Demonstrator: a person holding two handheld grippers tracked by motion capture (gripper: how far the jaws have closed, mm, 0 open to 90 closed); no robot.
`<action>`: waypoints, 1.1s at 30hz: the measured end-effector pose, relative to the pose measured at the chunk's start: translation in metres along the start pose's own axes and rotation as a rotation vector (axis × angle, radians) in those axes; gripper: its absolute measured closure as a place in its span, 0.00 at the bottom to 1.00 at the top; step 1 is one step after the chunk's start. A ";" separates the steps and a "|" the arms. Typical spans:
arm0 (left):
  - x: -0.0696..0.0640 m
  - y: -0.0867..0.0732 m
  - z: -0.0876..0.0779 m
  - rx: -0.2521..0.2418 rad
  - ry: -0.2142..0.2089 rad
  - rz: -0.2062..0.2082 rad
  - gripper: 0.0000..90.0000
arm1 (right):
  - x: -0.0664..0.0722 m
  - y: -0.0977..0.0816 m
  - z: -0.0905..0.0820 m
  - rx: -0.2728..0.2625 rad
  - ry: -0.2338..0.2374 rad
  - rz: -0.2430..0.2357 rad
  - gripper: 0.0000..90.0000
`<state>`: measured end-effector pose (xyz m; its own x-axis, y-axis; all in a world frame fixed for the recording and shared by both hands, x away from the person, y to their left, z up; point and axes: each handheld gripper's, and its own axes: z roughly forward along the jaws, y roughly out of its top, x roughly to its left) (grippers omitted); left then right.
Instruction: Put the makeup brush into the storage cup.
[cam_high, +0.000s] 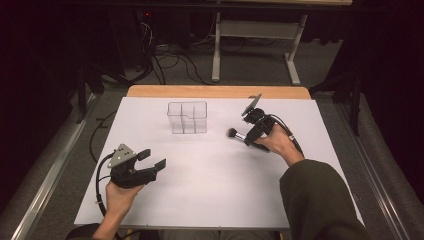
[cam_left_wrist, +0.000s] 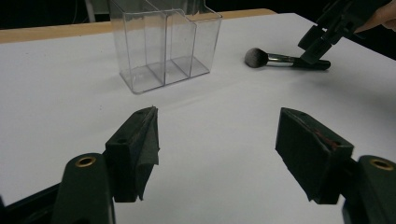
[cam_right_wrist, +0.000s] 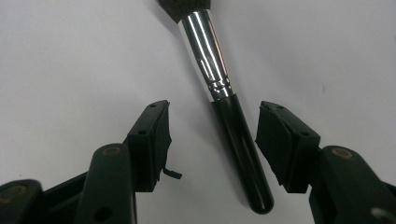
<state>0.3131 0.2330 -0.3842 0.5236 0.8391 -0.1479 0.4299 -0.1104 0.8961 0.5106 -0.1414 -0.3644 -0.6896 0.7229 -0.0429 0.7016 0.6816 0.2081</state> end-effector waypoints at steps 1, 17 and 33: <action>0.000 0.000 0.000 -0.002 0.000 0.000 0.34 | -0.002 0.000 0.001 0.002 -0.002 0.003 0.52; 0.000 0.000 0.000 -0.003 -0.005 0.004 0.34 | -0.008 -0.002 0.015 0.058 -0.007 0.034 0.57; -0.001 0.000 0.000 0.000 -0.009 0.009 0.34 | -0.010 -0.003 0.025 0.108 -0.018 0.048 0.69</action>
<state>0.3122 0.2321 -0.3841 0.5343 0.8330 -0.1434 0.4247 -0.1179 0.8976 0.5199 -0.1473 -0.3889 -0.6518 0.7566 -0.0529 0.7499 0.6533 0.1038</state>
